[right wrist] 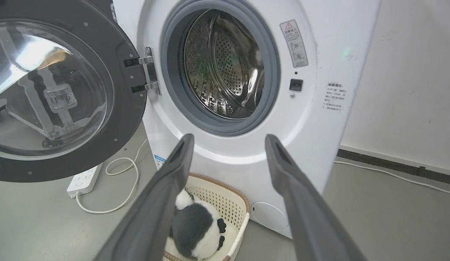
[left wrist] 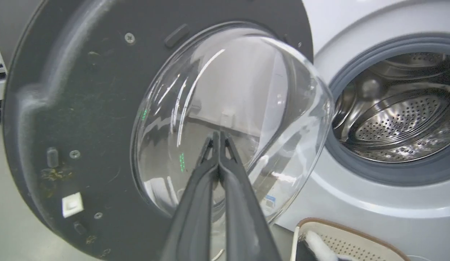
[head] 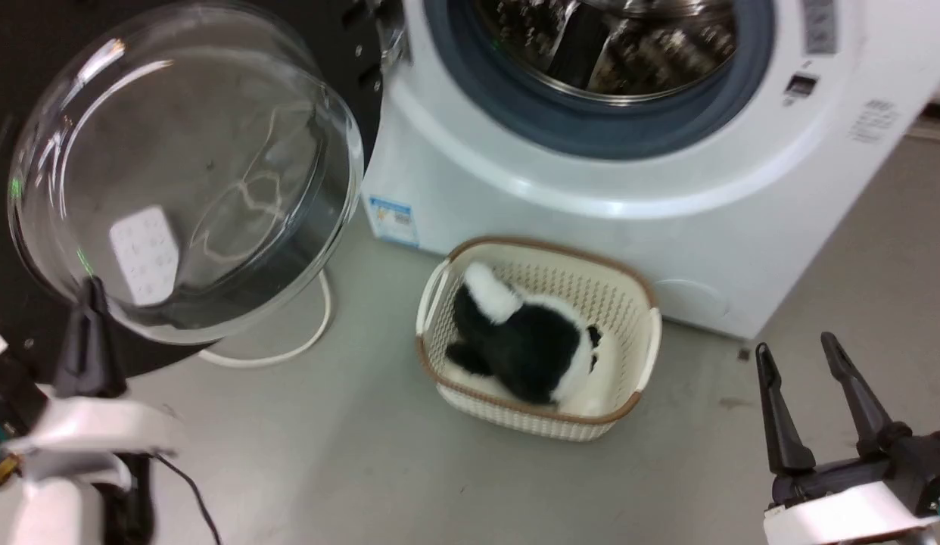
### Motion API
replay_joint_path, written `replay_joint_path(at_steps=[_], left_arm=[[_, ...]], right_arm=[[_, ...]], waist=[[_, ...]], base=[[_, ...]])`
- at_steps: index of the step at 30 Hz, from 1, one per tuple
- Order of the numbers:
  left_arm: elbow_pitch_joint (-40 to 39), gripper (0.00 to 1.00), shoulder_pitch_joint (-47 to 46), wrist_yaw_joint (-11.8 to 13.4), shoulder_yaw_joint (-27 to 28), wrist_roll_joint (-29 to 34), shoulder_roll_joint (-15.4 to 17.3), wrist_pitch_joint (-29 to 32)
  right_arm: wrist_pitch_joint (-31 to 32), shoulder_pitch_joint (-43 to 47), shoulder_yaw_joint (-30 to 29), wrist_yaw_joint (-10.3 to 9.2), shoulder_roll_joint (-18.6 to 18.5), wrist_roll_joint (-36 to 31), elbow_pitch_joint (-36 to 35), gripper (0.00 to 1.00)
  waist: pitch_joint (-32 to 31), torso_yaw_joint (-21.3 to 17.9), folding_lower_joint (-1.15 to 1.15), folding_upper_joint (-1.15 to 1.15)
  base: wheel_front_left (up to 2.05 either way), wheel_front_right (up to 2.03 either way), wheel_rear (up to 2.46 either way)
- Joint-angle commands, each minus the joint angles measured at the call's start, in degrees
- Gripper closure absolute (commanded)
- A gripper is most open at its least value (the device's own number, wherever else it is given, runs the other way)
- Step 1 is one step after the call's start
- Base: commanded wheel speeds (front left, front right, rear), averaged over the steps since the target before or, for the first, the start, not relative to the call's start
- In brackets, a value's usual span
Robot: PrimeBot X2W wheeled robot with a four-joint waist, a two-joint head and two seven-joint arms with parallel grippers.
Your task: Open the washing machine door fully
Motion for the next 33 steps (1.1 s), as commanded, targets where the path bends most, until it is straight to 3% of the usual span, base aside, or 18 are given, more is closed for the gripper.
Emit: replay_joint_path(at_steps=[1, 6, 12, 13, 14, 15, 21, 33], left_arm=[[-2.4, 1.00, 2.0, -0.3, -0.2, 0.6, -1.5, -0.3], [-11.7, 1.00, 10.1, -1.0, -2.5, 3.4, -8.4, -0.3], [-13.8, 1.00, 15.7, -1.0, -6.7, 7.2, -11.4, -0.3], [-13.8, 0.91, 16.4, -0.8, -7.4, 7.9, -11.6, -0.3], [-13.5, 0.28, 17.1, -0.6, -8.1, 8.4, -11.8, -0.3], [-12.8, 0.00, 17.8, -0.4, -8.9, 8.8, -12.0, -0.3], [-11.1, 0.00, 19.1, 0.6, -12.0, 12.6, -12.0, -0.3], [-10.1, 0.00, 20.2, 1.3, -13.4, 12.9, -12.6, -0.3]], right_arm=[[-0.5, 0.3, -0.3, 0.05, 0.3, -0.3, 0.3, 0.00], [-1.2, 2.1, -0.1, 0.05, 0.7, -2.8, 0.4, 0.00], [-1.4, 4.2, 0.2, 0.05, 0.9, -2.6, 0.8, 0.00], [-1.5, 4.5, 0.1, 0.05, 0.9, -2.5, 1.0, 0.00], [-1.5, 4.8, 0.1, 0.05, 0.9, -2.2, 1.4, 0.00], [-1.5, 5.1, 0.0, 0.05, 0.9, -2.1, 1.6, 0.00], [-1.5, 6.6, 0.4, 0.05, 0.9, -1.4, 3.5, 0.00], [-1.6, 6.6, 0.9, 0.05, 0.9, 0.1, 4.7, 0.00]], waist=[[-3.2, -2.5, 0.01, 0.00], [-6.5, -6.5, 0.01, 0.00], [-7.9, -10.6, 0.01, 0.00], [-8.1, -11.3, 0.01, 0.00], [-8.4, -11.9, 0.01, 0.00], [-8.6, -12.4, 0.01, 0.00], [-9.3, -15.1, 0.01, 0.00], [-9.8, -16.4, 0.01, 0.00]], base=[[0.00, 0.00, 0.00], [0.00, 0.00, 0.00], [0.00, 0.00, 0.00], [0.00, 0.00, 0.00], [0.00, 0.00, 0.00], [0.00, 0.00, 0.00], [0.00, 0.00, 0.00], [0.00, 0.00, 0.00]])
